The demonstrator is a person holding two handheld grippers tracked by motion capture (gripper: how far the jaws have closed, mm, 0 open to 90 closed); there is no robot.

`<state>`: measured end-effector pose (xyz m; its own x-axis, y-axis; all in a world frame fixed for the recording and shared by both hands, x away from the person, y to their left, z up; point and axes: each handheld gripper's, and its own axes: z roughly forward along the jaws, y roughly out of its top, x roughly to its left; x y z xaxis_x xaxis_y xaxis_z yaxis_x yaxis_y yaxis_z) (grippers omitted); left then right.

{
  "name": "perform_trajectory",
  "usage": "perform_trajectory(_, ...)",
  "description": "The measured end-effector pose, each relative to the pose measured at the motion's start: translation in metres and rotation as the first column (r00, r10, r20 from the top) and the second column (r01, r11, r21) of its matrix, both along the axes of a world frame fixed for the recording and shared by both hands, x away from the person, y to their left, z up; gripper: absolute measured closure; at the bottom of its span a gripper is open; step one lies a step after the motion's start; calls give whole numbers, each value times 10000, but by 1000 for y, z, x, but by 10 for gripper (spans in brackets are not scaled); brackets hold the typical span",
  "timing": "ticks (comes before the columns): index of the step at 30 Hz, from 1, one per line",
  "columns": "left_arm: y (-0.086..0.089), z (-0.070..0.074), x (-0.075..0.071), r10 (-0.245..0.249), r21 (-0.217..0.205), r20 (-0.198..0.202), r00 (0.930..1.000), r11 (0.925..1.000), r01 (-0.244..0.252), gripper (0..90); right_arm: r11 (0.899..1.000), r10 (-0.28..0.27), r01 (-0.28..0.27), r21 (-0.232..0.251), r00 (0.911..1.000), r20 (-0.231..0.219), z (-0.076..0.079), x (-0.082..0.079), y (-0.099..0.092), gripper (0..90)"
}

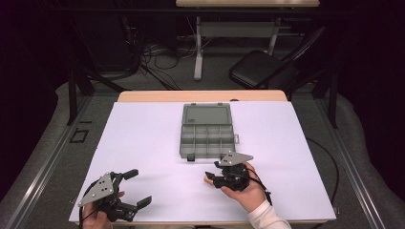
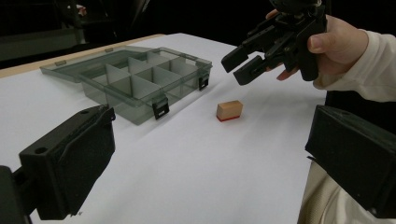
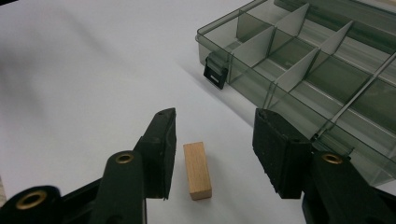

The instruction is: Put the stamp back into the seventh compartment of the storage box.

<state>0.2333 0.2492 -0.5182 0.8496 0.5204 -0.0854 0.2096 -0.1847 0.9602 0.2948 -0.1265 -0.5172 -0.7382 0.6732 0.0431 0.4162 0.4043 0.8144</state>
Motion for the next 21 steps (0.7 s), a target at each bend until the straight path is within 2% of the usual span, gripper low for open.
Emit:
perform_trajectory(11,0,0,0,-12,-24,16,10000,10000,12,11,9999,142,-143,-41,9998,-164,-5,3,3,501)
perform_trajectory(21,0,0,0,-40,7,11,10000,10000,40,12,9984,424,-434,-372,9987,-274,-11,4,8,537)
